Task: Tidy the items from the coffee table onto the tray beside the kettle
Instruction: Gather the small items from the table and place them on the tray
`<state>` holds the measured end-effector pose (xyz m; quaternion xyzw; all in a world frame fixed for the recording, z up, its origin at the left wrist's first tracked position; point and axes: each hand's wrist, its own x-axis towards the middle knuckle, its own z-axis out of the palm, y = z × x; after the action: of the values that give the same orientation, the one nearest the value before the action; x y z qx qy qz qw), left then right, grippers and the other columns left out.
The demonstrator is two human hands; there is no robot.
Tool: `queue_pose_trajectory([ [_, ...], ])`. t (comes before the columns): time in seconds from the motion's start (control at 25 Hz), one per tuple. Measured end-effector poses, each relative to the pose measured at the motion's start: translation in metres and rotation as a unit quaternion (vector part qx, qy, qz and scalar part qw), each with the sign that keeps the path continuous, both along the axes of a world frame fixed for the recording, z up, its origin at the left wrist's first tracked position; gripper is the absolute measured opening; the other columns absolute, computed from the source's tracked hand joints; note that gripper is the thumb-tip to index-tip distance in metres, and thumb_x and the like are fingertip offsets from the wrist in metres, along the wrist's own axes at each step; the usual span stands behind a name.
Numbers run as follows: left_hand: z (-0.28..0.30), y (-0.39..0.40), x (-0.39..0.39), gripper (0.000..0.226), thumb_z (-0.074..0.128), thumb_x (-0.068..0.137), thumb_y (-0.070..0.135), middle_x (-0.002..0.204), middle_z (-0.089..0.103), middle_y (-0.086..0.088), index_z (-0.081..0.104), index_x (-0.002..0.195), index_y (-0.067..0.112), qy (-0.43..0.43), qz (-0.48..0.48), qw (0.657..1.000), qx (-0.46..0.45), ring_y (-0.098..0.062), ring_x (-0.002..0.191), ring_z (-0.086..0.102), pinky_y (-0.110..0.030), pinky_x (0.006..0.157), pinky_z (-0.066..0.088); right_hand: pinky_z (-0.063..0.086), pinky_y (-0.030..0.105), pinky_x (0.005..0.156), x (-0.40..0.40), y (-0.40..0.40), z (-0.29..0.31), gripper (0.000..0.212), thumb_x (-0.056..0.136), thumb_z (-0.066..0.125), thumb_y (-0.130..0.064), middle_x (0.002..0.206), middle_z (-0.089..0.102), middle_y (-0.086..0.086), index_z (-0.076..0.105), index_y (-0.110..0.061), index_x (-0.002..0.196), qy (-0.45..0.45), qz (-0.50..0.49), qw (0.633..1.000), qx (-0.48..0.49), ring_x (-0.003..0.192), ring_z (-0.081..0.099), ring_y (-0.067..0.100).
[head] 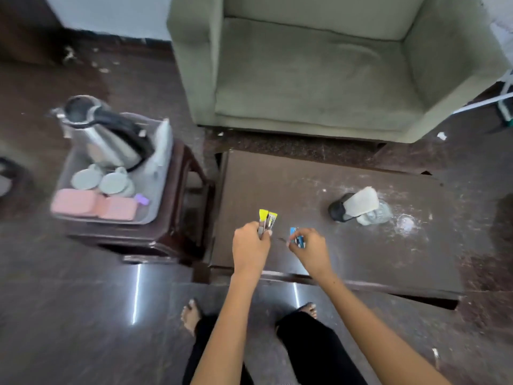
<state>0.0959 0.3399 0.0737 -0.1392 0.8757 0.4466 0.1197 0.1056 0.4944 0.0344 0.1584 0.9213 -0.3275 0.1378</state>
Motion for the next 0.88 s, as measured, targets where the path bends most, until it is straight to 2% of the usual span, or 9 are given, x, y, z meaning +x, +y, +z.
queue_pose_trajectory([
  [0.16, 0.027, -0.122, 0.012, 0.03, 0.066, 0.082, 0.022, 0.066, 0.065, -0.013, 0.049, 0.06, 0.01, -0.015, 0.064, 0.998, -0.003, -0.031, 0.066, 0.056, -0.029, 0.058, 0.033, 0.036, 0.025, 0.066, 0.001, -0.126, 0.04, 0.016, 0.072, 0.078, -0.027, 0.089, 0.058, -0.004, 0.063, -0.022, 0.074, 0.011, -0.004, 0.998, -0.059, 0.077, 0.055, 0.012],
  [0.28, 0.042, -0.187, 0.017, 0.028, 0.066, 0.082, 0.022, 0.06, 0.061, -0.007, 0.055, 0.061, 0.006, -0.012, 0.093, 0.996, -0.001, -0.024, 0.059, 0.053, -0.031, 0.059, 0.035, 0.037, 0.025, 0.063, 0.002, -0.194, 0.054, 0.019, 0.071, 0.079, -0.021, 0.088, 0.058, -0.005, 0.06, -0.023, 0.072, 0.013, 0.018, 0.996, -0.091, 0.08, 0.058, 0.016],
  [0.4, 0.054, -0.233, 0.015, 0.033, 0.067, 0.081, 0.021, 0.048, 0.05, 0.001, 0.05, 0.055, 0.011, -0.005, 0.124, 0.992, -0.004, -0.021, 0.052, 0.045, -0.028, 0.058, 0.027, 0.036, 0.025, 0.06, -0.004, -0.24, 0.067, 0.02, 0.072, 0.077, -0.017, 0.088, 0.06, -0.003, 0.058, -0.024, 0.071, 0.004, 0.035, 0.995, -0.095, 0.08, 0.059, 0.017],
  [0.56, 0.065, -0.264, 0.008, 0.045, 0.067, 0.081, 0.018, 0.042, 0.037, 0.005, 0.038, 0.046, 0.017, -0.009, 0.152, 0.988, -0.016, -0.011, 0.044, 0.034, -0.029, 0.056, 0.022, 0.038, 0.026, 0.066, -0.015, -0.277, 0.073, 0.021, 0.072, 0.075, -0.018, 0.092, 0.065, -0.001, 0.056, -0.026, 0.069, -0.002, 0.041, 0.995, -0.095, 0.086, 0.06, 0.017],
  [0.68, 0.065, -0.281, 0.005, 0.031, 0.067, 0.081, 0.019, 0.046, 0.05, 0.003, 0.054, 0.054, 0.013, -0.02, 0.172, 0.985, 0.002, -0.007, 0.047, 0.043, -0.027, 0.057, 0.027, 0.038, 0.025, 0.066, -0.024, -0.296, 0.07, 0.021, 0.072, 0.075, -0.019, 0.093, 0.065, -0.002, 0.056, -0.027, 0.069, -0.008, 0.068, 0.992, -0.102, 0.082, 0.059, 0.016],
  [0.76, 0.061, -0.291, 0.004, 0.023, 0.067, 0.081, 0.019, 0.055, 0.062, -0.007, 0.063, 0.06, 0.01, -0.023, 0.19, 0.981, 0.017, -0.014, 0.054, 0.05, -0.028, 0.059, 0.032, 0.038, 0.025, 0.066, -0.032, -0.308, 0.066, 0.019, 0.073, 0.075, -0.018, 0.093, 0.065, -0.002, 0.057, -0.026, 0.071, -0.008, 0.101, 0.989, -0.111, 0.078, 0.057, 0.013],
  [0.88, 0.056, -0.312, -0.004, 0.023, 0.066, 0.08, 0.019, 0.059, 0.061, -0.012, 0.065, 0.063, 0.004, -0.041, 0.208, 0.977, 0.015, -0.018, 0.056, 0.048, -0.029, 0.057, 0.032, 0.042, 0.025, 0.069, -0.05, -0.327, 0.053, 0.012, 0.075, 0.072, -0.014, 0.098, 0.067, 0.003, 0.065, -0.024, 0.075, -0.017, 0.14, 0.984, -0.107, 0.08, 0.057, 0.012],
])
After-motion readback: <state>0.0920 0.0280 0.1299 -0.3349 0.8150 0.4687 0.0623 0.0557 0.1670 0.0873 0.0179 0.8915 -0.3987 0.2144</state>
